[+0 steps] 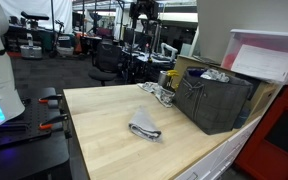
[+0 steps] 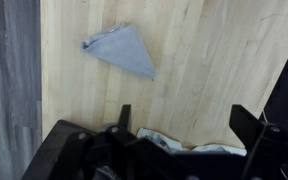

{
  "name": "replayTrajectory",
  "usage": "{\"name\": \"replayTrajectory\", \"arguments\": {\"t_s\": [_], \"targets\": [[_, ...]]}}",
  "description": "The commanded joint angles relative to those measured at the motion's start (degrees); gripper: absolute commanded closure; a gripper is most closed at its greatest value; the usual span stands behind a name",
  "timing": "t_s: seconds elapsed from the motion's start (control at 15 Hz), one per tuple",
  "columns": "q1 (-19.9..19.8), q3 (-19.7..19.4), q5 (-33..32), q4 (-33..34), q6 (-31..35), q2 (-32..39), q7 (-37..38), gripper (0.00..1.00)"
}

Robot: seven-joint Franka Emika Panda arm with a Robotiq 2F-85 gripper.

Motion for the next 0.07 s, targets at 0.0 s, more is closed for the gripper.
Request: {"name": "replayTrajectory", "arguments": {"t_s": [0.0], "targets": [[0.5,-0.5,-0.1,0.1,-0.1,0.0,0.1,0.00]]}}
